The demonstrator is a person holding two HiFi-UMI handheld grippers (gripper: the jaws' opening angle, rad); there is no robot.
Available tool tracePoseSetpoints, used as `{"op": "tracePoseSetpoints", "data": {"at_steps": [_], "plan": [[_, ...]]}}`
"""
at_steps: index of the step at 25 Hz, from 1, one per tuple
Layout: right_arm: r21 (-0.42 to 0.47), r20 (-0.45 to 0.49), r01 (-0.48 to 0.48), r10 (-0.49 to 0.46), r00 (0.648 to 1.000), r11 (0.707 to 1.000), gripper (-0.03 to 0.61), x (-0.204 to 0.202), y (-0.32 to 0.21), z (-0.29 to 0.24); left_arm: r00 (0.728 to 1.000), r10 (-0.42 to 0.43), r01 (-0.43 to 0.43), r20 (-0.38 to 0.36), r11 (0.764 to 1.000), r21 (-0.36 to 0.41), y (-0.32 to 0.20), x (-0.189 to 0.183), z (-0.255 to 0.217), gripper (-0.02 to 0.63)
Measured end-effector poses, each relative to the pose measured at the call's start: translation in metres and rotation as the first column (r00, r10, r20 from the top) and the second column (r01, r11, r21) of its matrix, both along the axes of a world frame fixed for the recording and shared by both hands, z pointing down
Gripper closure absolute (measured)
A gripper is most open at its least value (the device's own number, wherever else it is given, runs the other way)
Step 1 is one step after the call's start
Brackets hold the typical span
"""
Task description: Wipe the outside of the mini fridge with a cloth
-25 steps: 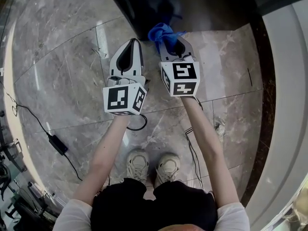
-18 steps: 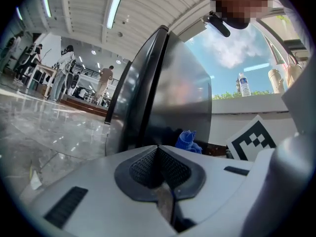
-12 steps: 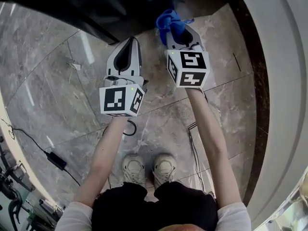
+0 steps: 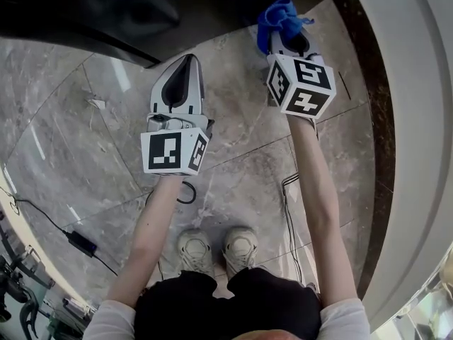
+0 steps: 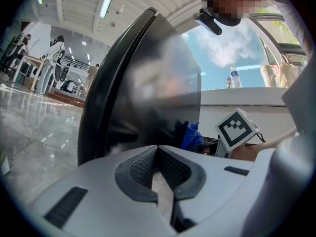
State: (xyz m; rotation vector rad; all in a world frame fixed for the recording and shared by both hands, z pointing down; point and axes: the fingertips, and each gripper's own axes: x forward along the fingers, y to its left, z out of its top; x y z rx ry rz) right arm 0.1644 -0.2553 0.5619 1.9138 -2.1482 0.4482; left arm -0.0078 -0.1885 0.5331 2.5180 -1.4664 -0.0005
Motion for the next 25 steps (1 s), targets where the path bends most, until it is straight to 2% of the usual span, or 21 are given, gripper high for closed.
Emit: {"op": "tracePoseSetpoints", "data": {"at_steps": [7,13,19,25], "plan": [[-0.023,0.038,-0.1,0.1,0.994,0.995,0.493,0.031,-0.006,0.009,1.0,0.019,-0.019,0.014,1.0,0.022,0.001,0.005,-0.006,0.609],[-0.029,-0.01,-0.136,0.135,0.991,0.99,0.494,0.045,-0.009,0.012,0.999,0.022,-0.023,0.024,0.999,0.035,0.001,0.003,-0.009,0.609],[-0.059,-0.038,-0.255,0.253,0.967,0.965,0.494,0.086,-0.016,0.013,0.999,0.022,-0.023,0.031,0.999,0.037,0.002,0.002,-0.008,0.609],[-0.06,-0.097,-0.271,0.265,0.959,0.961,0.494,0.105,-0.019,0.013,0.999,0.019,-0.019,0.029,0.999,0.028,0.001,0.002,-0.004,0.609]]}}
